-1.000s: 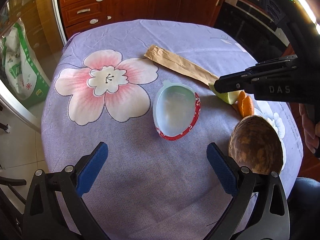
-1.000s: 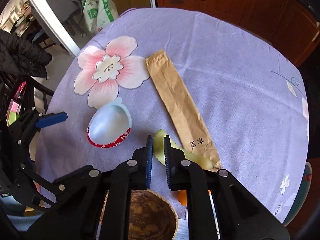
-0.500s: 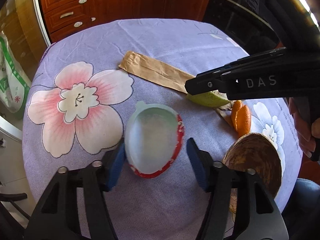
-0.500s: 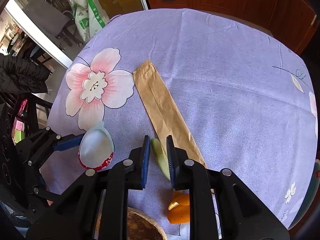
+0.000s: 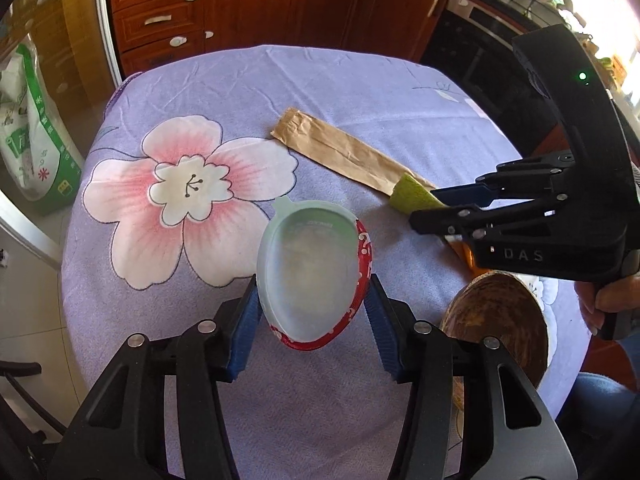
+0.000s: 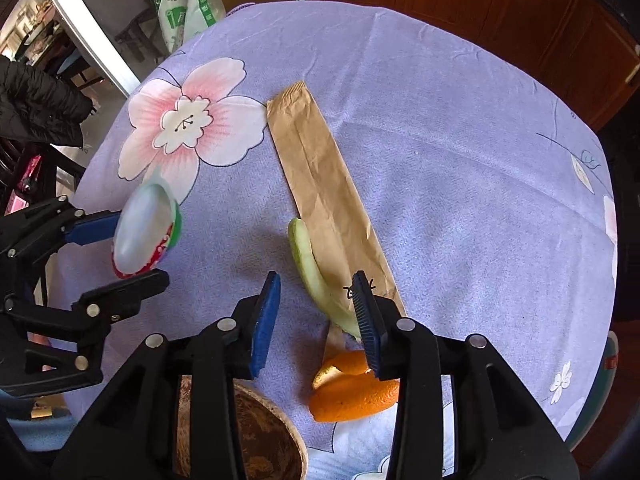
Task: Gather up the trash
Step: 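Grasp the green melon rind with the right gripper while the left grasps the white yogurt cup, then carry rind and cup over the teal bin and open both grippers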
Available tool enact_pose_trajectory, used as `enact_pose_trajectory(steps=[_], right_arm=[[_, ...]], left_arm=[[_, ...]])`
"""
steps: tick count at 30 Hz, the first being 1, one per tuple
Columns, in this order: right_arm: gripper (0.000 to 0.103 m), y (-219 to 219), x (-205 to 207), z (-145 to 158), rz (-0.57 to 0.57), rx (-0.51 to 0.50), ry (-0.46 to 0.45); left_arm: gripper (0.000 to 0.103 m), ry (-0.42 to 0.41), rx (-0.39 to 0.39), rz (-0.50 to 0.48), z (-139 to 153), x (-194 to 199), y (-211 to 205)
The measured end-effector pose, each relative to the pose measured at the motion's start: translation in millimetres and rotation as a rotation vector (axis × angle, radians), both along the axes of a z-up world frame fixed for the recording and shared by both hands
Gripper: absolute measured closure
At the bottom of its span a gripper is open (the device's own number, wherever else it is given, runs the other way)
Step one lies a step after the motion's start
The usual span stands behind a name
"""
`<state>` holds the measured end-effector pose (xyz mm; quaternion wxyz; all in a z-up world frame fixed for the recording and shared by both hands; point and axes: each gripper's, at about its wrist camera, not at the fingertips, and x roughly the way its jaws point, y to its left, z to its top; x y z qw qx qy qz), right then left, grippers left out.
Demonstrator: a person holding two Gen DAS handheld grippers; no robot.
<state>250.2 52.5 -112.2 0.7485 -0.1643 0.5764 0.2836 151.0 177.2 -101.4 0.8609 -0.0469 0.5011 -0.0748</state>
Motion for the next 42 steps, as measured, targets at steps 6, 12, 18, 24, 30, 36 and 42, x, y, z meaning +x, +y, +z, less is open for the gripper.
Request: enact_pose_trajectory(steps=[6,12,18,24,30,36,42], right_arm=[[0.095,-10.8,-3.0,16.5,-0.051,0.081,-0.011],[0.095,-52.1,-9.2,61.5,-0.143,0.210,-0.051],[0.095,-96.2,-29.0,101.2,-0.203,0.308,-0.108],[0.095,-157.7,-50.3,113.6,-0.289,0.360,-0.135],[0.095,-242.0,-70.2,120.9,-0.431,0.414,-0.171],[0.095,-322.2,-84.5,118.0,-0.578,0.441,-0.206],[0.095,-396.3,-93.3,105.1,-0.729,0.477,-0.228]], left_arm=[[0.051,-0.001,0.001,0.033,7.2,-10.1,3.1],[0.051,-0.051,0.022,0.007,31.7,-19.5,-18.1],[0.051,-0.087,0.037,-0.056,56.7,-26.7,-59.3],[0.051,-0.114,0.043,-0.162,73.0,-29.1,-119.1],[0.051,-0.124,0.057,-0.287,78.9,-24.8,-190.8],[0.051,-0.116,0.065,-0.399,78.4,-13.9,-255.8],[0.051,-0.087,0.095,-0.519,70.3,8.1,-321.6]])
